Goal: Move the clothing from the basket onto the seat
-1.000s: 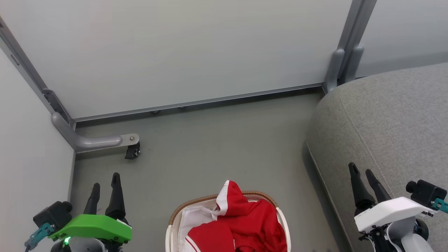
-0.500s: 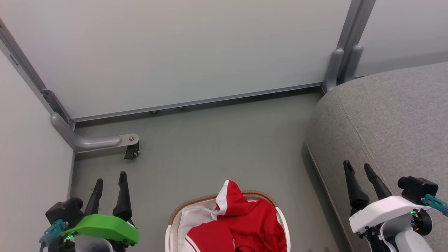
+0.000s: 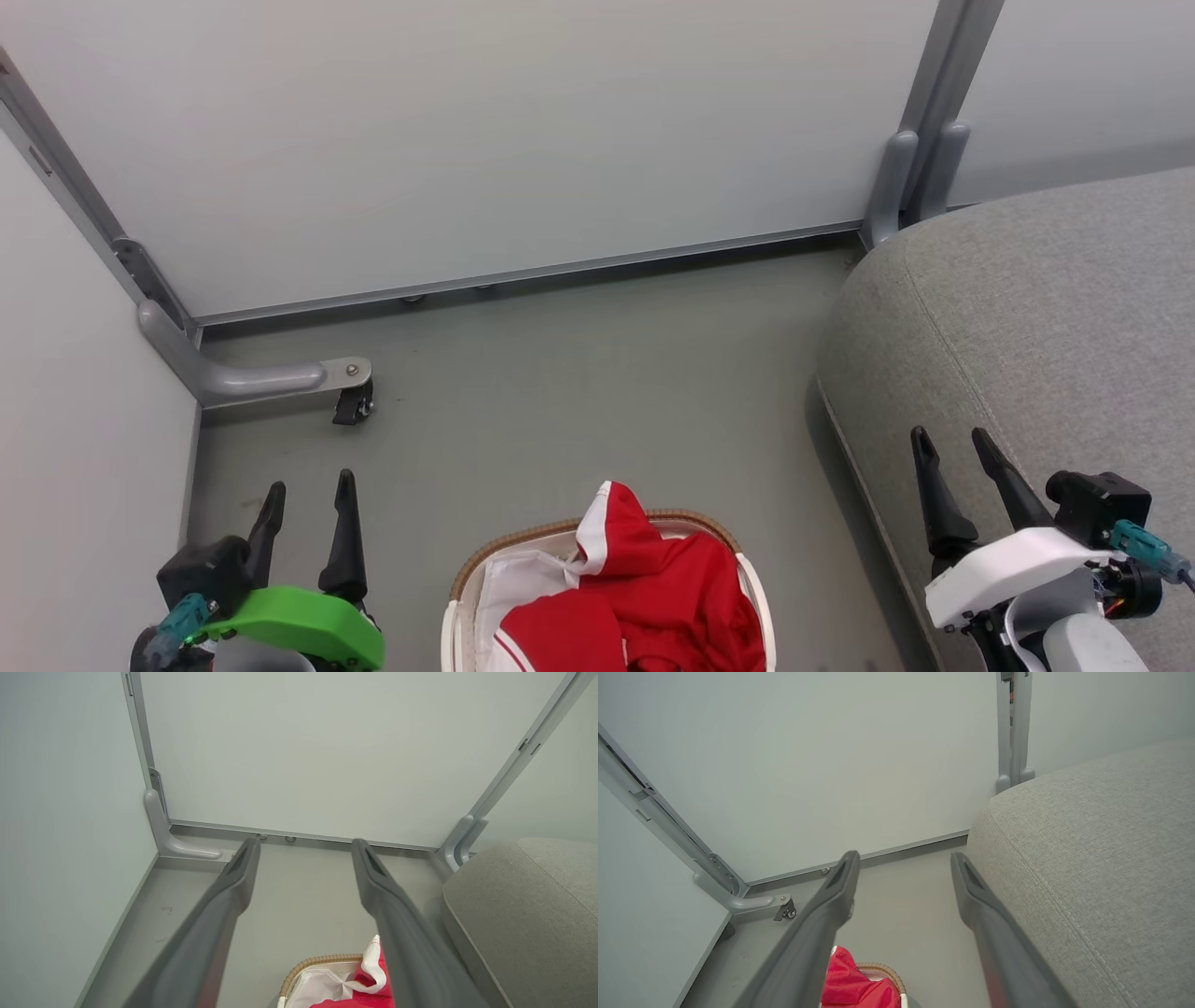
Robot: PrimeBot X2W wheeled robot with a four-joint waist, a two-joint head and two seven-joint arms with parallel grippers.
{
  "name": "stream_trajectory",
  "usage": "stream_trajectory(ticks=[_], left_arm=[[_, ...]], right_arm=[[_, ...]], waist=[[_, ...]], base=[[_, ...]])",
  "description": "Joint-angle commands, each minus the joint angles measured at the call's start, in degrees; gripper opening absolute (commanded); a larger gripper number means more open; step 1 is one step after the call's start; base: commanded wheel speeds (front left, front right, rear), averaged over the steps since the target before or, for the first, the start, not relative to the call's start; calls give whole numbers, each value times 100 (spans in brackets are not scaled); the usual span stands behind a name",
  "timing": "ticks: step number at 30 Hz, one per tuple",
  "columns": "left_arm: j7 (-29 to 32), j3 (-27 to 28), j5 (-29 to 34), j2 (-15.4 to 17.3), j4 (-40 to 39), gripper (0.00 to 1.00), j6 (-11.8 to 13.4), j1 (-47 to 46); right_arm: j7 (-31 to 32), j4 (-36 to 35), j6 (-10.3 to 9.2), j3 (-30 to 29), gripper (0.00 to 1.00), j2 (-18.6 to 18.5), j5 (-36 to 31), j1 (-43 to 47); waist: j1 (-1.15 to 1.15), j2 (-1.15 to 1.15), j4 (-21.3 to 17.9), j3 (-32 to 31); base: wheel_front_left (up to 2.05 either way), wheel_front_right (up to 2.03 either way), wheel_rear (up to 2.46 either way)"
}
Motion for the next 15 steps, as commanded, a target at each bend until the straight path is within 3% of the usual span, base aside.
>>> stream_trajectory(ticks=[1, 15], left_arm=[[-55, -13, 167, 36, -19, 100, 13, 11], [-226, 27, 737, -31, 102, 100, 13, 121]], right_arm=[[-61, -32, 3, 17, 100, -17, -159, 32], [-235, 210, 3, 54, 100, -41, -905, 26]], waist=[[0, 0, 4, 2], [0, 0, -7, -7]], base=[[0, 0, 0], [0, 0, 0]])
